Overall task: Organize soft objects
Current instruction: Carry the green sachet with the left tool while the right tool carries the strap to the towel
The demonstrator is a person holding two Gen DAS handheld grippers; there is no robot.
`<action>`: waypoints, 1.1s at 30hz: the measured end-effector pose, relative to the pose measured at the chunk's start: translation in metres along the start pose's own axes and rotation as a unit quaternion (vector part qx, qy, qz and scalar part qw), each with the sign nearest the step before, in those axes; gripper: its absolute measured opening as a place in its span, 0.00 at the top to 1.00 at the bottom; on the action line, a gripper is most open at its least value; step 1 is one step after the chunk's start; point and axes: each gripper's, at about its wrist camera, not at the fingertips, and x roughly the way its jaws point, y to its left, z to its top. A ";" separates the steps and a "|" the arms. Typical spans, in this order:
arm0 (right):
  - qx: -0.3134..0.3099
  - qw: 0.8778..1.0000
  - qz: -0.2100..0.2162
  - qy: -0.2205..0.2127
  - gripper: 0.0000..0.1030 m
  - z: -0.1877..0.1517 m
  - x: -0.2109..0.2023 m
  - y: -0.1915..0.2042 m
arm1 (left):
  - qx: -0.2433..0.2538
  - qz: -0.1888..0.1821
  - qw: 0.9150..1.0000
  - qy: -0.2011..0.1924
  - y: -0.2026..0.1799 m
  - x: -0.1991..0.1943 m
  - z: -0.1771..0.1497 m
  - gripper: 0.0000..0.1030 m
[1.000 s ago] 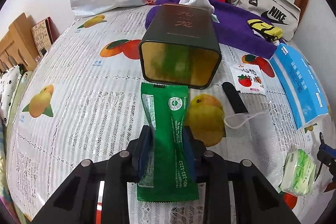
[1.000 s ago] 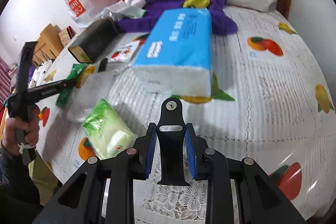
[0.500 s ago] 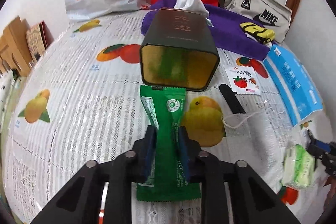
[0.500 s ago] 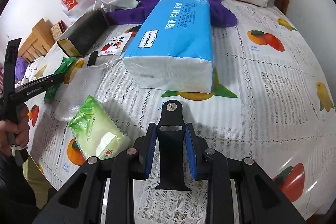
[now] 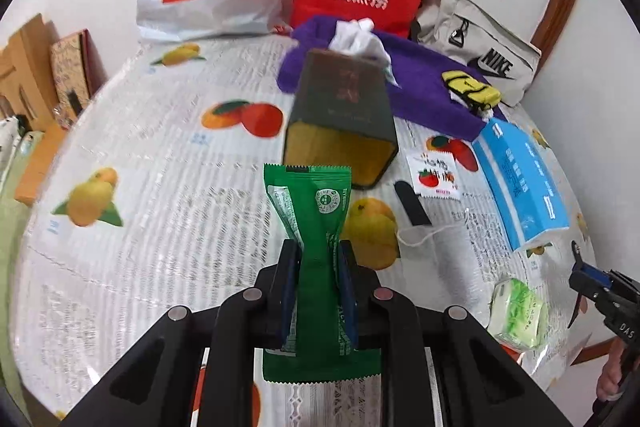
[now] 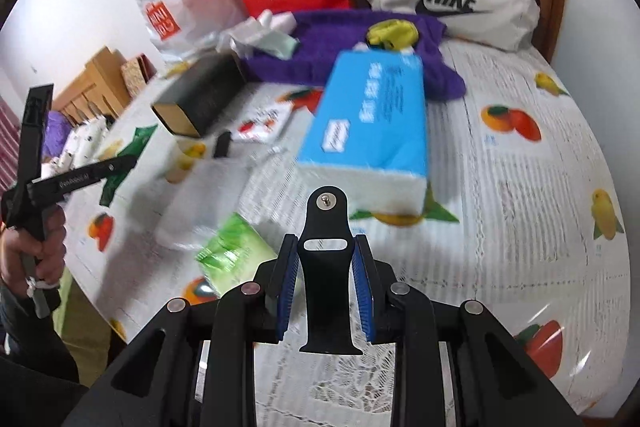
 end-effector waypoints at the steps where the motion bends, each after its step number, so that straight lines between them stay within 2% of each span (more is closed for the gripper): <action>1: -0.001 1.000 0.003 -0.004 0.74 0.003 -0.003 0.001 | 0.002 0.006 1.000 -0.002 -0.001 -0.003 0.002 0.81; 9: -0.019 0.999 0.003 -0.030 0.74 0.031 -0.016 0.009 | 0.006 0.001 0.999 -0.032 -0.008 -0.033 0.027 0.81; 19: -0.026 0.998 0.005 -0.059 0.74 0.074 -0.020 0.010 | 0.019 -0.010 0.998 -0.060 -0.021 -0.041 0.069 0.81; 25: -0.025 0.997 0.004 -0.069 0.74 0.106 -0.012 0.004 | 0.023 -0.015 0.997 -0.067 -0.027 -0.034 0.097 0.81; 29: -0.026 0.997 0.004 -0.072 0.74 0.128 -0.001 0.000 | 0.015 -0.048 0.997 -0.060 -0.028 -0.021 0.116 0.81; 33: -0.019 0.997 0.006 -0.072 0.74 0.151 0.016 -0.005 | 0.017 -0.057 0.997 -0.055 -0.032 -0.006 0.131 0.81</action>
